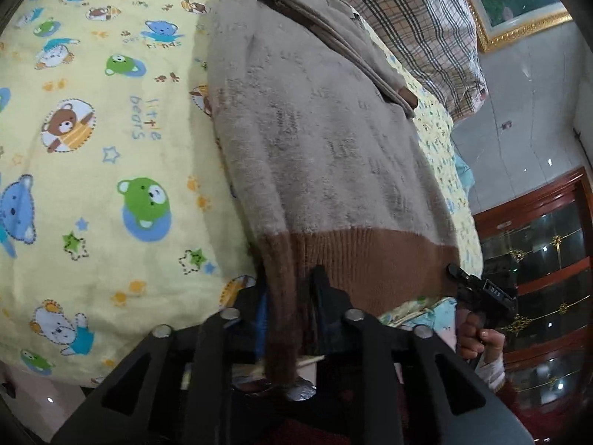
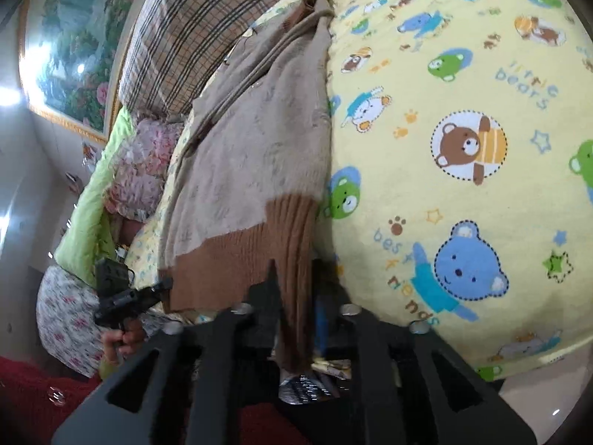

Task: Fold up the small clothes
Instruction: 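Grasp the brown hem with both grippers and fold it toward the collar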

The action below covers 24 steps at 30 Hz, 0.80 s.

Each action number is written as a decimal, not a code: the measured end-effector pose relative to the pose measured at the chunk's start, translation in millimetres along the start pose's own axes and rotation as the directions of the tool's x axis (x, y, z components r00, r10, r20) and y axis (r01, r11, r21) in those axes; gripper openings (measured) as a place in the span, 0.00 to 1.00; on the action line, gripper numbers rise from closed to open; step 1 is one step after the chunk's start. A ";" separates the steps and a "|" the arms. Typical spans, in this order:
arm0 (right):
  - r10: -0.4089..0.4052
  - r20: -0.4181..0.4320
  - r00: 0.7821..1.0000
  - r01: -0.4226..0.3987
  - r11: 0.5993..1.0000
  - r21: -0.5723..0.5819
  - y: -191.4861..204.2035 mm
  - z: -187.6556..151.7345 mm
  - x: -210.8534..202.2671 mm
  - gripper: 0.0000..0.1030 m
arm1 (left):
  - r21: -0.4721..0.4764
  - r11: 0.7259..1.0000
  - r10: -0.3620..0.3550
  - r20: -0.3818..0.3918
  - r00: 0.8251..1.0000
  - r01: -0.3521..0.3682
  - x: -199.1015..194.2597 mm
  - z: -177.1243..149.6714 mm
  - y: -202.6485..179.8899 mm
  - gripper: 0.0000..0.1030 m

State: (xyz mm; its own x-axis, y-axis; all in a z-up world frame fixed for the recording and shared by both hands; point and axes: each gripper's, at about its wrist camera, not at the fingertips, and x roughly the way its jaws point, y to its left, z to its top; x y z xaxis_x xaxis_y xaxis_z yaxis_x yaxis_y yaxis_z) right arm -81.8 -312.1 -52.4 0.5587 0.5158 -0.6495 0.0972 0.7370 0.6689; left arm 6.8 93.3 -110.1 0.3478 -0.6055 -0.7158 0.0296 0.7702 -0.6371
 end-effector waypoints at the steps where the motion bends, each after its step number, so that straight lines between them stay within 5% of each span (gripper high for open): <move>1: 0.012 0.007 1.000 -0.012 1.000 0.011 -0.2 1.2 -1.0 0.24 | -0.007 1.000 -0.005 -0.003 1.000 0.005 1.4 0.8 0.4 0.28; 7: 0.053 0.022 0.998 -0.054 0.997 0.046 -7.3 6.1 2.7 0.21 | 0.024 0.999 -0.023 0.013 1.000 0.022 10.1 2.5 -4.7 0.14; 9: 0.045 0.011 0.999 -0.045 0.999 0.019 -2.5 6.0 4.8 0.08 | 0.031 0.999 -0.032 0.036 0.999 0.030 3.8 1.6 -4.4 0.09; 17: 0.186 0.047 0.981 -0.184 0.982 -0.053 10.2 8.0 -18.6 0.07 | 0.085 0.993 -0.093 0.191 0.977 0.078 -34.2 9.8 -15.8 0.06; 24: 0.303 0.111 0.946 -0.284 0.945 -0.159 49.7 44.9 -27.8 0.07 | 0.111 0.985 -0.158 0.259 0.953 0.134 -52.4 57.6 -33.6 0.06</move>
State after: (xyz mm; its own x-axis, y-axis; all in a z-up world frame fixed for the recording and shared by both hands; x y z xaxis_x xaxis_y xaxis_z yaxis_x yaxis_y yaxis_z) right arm -55.6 -309.4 15.2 0.6495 0.6633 -0.3718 -0.1979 0.6196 0.7596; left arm 41.6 110.7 -34.7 0.5693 -0.6470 -0.5072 0.1792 0.6998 -0.6915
